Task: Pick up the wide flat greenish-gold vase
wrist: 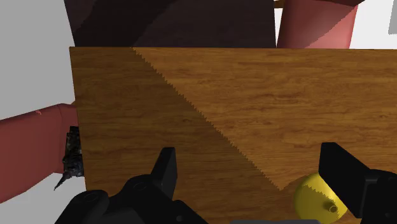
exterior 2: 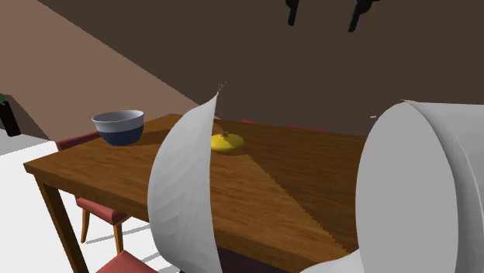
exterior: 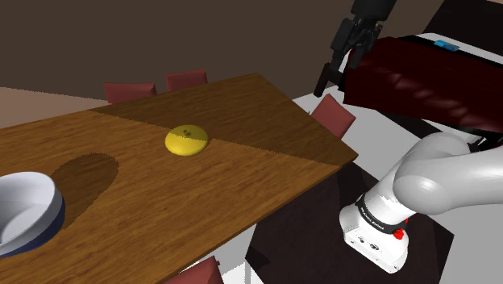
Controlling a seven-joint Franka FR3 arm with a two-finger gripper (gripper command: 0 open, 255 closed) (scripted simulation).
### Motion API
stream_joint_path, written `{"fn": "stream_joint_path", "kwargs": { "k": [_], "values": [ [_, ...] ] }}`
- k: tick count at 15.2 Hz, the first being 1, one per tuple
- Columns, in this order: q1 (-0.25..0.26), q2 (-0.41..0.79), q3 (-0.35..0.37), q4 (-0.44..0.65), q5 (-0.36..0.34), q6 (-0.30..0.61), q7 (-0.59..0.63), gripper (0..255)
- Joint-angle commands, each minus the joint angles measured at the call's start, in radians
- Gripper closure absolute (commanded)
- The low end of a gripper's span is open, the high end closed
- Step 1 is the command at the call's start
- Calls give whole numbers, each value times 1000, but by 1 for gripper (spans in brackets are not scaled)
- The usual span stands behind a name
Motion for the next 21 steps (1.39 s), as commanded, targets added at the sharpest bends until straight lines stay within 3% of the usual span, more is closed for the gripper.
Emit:
{"fn": "stream_joint_path", "kwargs": {
  "k": [1, 12, 21],
  "values": [
    [0, 0, 0, 0, 0, 0, 0, 0],
    [30, 229, 198, -39, 70, 327, 202, 0],
    [30, 522, 342, 60, 24, 556, 391, 0]
  ]
}}
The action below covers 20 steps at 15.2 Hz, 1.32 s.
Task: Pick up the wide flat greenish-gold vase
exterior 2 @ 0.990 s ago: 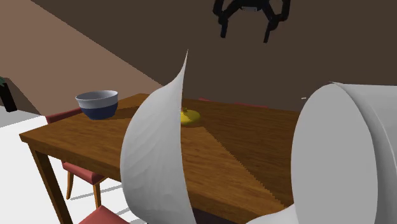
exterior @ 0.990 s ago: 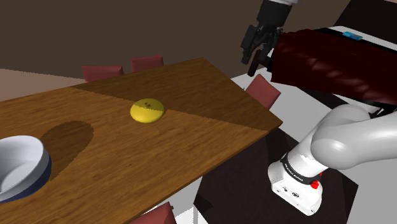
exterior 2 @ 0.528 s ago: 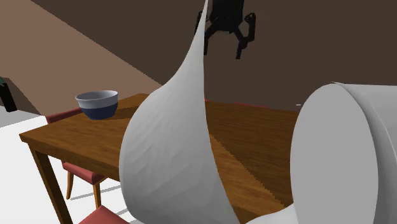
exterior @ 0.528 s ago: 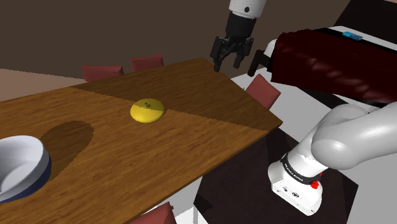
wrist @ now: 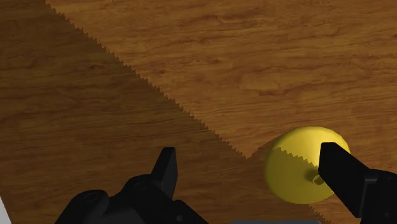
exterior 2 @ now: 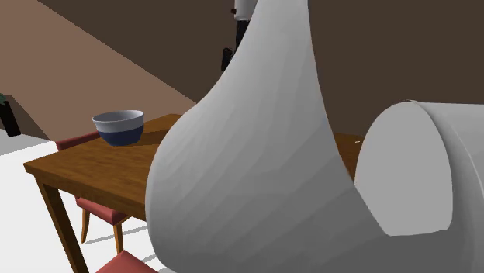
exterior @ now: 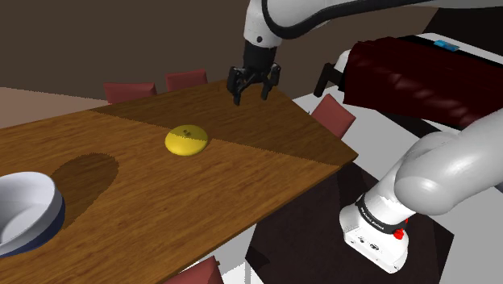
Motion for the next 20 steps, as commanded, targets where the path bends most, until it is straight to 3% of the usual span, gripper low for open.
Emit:
{"fn": "stream_joint_path", "kwargs": {
  "k": [1, 10, 16, 20],
  "values": [
    [-1, 67, 27, 28, -23, 45, 47, 0],
    [29, 426, 97, 259, -221, 165, 289, 0],
    [106, 677, 74, 486, -362, 167, 427, 0],
    [158, 814, 47, 638, -418, 146, 478, 0]
  ]
}}
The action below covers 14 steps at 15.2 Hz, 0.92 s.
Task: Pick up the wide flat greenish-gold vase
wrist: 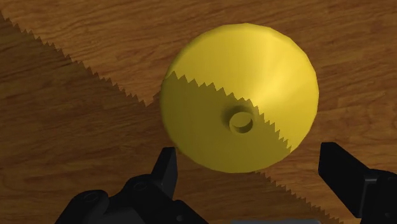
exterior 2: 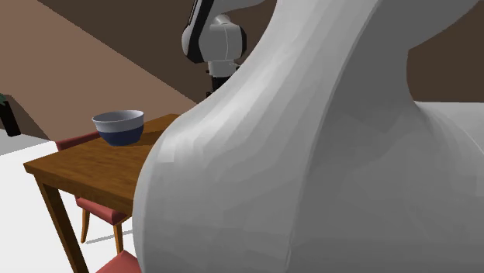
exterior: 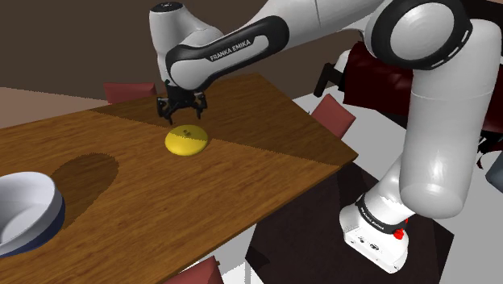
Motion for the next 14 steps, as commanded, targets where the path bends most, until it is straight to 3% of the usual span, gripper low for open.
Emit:
{"fn": "stream_joint_path", "kwargs": {
  "k": [1, 9, 10, 14],
  "values": [
    [12, 37, -8, 33, -15, 3, 11, 0],
    [18, 79, -20, 7, -34, 69, 26, 0],
    [18, 77, -20, 4, -34, 70, 26, 255],
    [17, 76, -19, 4, -34, 70, 26, 255]
  ]
}}
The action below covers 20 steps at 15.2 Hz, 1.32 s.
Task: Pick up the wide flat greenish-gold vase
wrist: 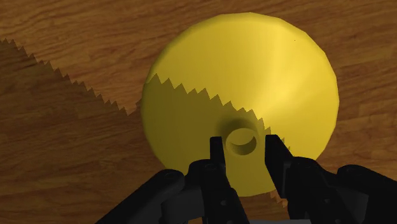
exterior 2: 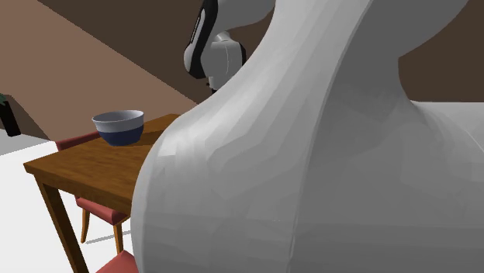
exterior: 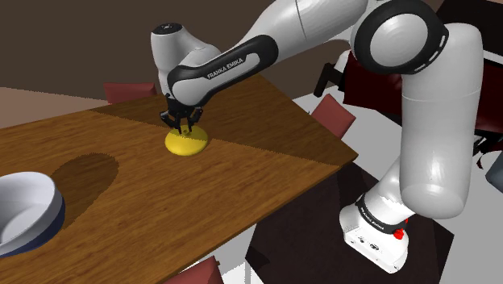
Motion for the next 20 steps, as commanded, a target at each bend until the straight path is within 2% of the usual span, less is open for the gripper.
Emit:
{"fn": "stream_joint_path", "kwargs": {
  "k": [1, 5, 20],
  "values": [
    [0, 0, 0, -1, 0, 0, 0, 255],
    [1, 3, -1, 3, -1, -1, 0, 255],
    [-9, -83, 23, 78, 41, -157, -33, 255]
  ]
}}
